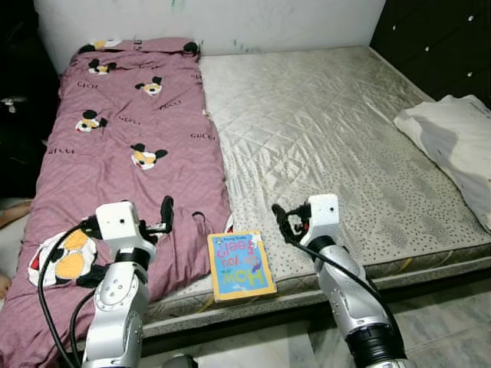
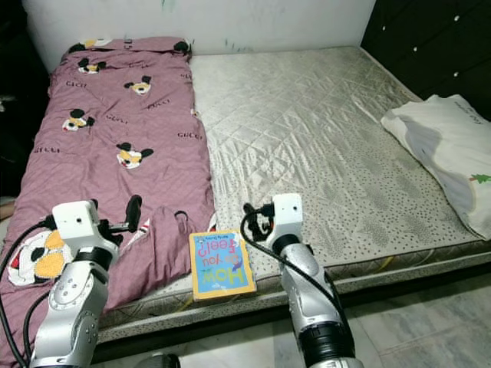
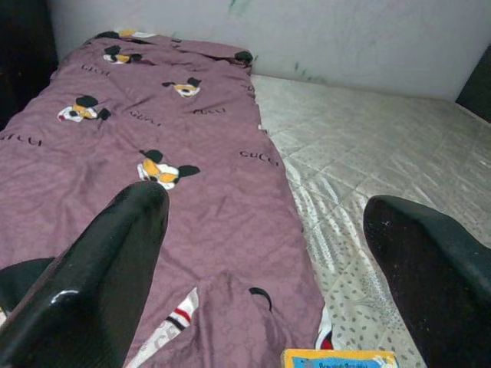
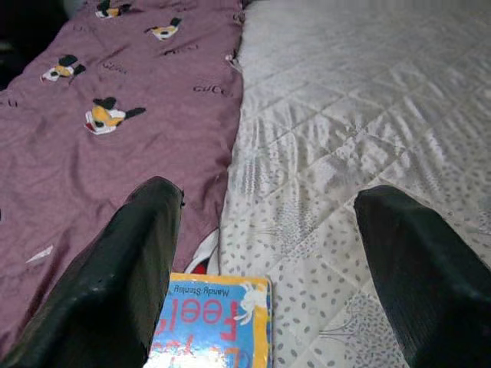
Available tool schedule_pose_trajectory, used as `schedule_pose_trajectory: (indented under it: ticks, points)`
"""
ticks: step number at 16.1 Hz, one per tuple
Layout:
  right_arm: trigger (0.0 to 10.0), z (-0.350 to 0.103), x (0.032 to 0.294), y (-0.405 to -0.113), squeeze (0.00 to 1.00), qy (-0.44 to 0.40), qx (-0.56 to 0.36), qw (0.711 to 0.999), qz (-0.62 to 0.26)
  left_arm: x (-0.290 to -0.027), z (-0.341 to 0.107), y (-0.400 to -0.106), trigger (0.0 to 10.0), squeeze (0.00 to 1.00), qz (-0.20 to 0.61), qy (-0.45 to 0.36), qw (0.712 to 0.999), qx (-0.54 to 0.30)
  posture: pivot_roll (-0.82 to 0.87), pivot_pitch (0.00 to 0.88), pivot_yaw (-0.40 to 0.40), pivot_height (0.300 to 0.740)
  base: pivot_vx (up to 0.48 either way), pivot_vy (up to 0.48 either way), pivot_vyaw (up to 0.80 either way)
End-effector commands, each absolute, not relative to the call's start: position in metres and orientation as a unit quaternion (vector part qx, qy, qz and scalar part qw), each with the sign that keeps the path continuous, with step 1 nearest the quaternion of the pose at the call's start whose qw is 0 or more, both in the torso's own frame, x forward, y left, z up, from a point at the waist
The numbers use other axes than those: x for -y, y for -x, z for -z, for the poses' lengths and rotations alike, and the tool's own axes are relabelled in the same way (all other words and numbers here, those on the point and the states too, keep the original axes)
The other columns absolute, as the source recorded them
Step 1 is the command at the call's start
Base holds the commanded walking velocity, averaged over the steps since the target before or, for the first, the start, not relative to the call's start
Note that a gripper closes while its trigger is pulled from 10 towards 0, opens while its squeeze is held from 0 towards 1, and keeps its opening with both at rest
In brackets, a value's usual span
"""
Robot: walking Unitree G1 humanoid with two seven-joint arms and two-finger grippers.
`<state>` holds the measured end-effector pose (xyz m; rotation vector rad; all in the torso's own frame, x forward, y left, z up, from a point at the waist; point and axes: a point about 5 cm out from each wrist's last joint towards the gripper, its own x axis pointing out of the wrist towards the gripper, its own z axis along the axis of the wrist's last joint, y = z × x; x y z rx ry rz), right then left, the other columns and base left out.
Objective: Clean up the room
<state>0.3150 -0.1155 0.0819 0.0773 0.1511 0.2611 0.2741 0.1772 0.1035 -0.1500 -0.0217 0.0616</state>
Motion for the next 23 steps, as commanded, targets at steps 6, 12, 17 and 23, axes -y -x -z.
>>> schedule_pose_trajectory:
  ticks: [6, 12, 17, 23]
  points:
    - [10.0, -0.088, 0.118, -0.314, 0.00, -0.054, -0.052, 0.990, -0.122, -0.188, -0.104, -0.271, 10.0, 0.00, -0.065, 0.061, 0.996, 0.017, 0.04, 0.103, -0.032, 0.606, 0.000, 0.000, 0.00]
    - [10.0, -0.097, 0.141, -0.300, 0.00, -0.038, -0.026, 0.995, -0.088, -0.213, -0.090, -0.225, 10.0, 0.00, -0.126, 0.053, 0.991, -0.006, 0.05, 0.111, -0.039, 0.593, 0.000, 0.000, 0.00]
    - [10.0, -0.100, 0.145, -0.300, 0.00, -0.026, -0.025, 0.995, -0.094, -0.216, -0.100, -0.223, 10.0, 0.00, -0.121, 0.064, 0.991, 0.012, 0.05, 0.113, -0.040, 0.593, 0.000, 0.000, 0.00]
    - [10.0, -0.097, 0.144, -0.296, 0.00, -0.031, -0.032, 0.994, -0.098, -0.212, -0.099, -0.217, 10.0, 0.00, -0.117, 0.075, 0.990, 0.007, 0.06, 0.123, -0.047, 0.593, 0.245, 0.000, 0.00]
